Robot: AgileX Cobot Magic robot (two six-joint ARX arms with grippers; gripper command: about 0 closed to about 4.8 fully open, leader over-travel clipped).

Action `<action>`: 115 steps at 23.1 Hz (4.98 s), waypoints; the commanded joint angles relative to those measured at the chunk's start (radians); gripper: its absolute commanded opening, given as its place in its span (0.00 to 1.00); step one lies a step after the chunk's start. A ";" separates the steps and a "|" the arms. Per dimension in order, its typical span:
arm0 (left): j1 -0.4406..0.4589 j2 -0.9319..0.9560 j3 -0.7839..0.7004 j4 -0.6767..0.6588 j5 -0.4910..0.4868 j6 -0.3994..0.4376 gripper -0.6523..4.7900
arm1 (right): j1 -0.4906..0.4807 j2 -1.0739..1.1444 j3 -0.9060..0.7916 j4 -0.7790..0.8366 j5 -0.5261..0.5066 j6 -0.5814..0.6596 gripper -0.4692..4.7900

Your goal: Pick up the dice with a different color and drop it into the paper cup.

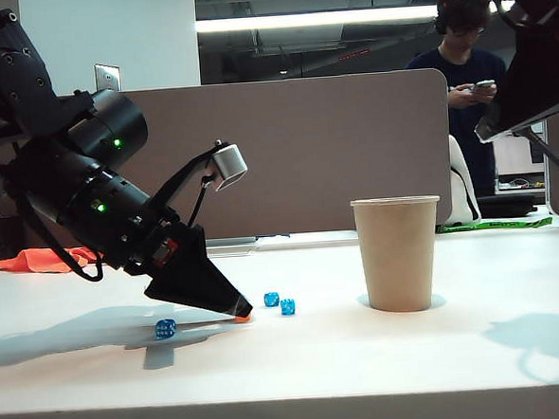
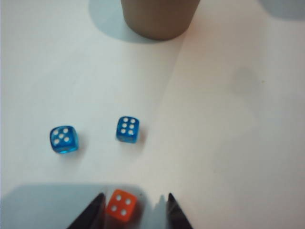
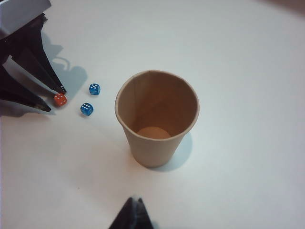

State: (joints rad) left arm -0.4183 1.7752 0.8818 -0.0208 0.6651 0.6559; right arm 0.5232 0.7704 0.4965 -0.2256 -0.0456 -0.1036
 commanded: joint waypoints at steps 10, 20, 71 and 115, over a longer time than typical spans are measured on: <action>-0.008 -0.001 0.004 -0.005 0.007 -0.002 0.33 | 0.000 -0.002 -0.016 0.017 -0.002 0.002 0.09; -0.008 -0.001 0.004 -0.004 -0.017 -0.002 0.24 | 0.000 -0.002 -0.018 0.021 -0.001 0.002 0.09; -0.152 -0.077 0.266 0.039 0.092 -0.121 0.15 | -0.001 -0.002 -0.018 0.090 0.137 0.002 0.09; -0.191 0.001 0.277 0.315 0.049 -0.410 0.11 | -0.001 -0.010 -0.018 0.121 0.132 0.003 0.09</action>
State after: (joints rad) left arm -0.6155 1.7920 1.1534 0.2775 0.7132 0.2619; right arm 0.5224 0.7689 0.4767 -0.1390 0.0864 -0.1032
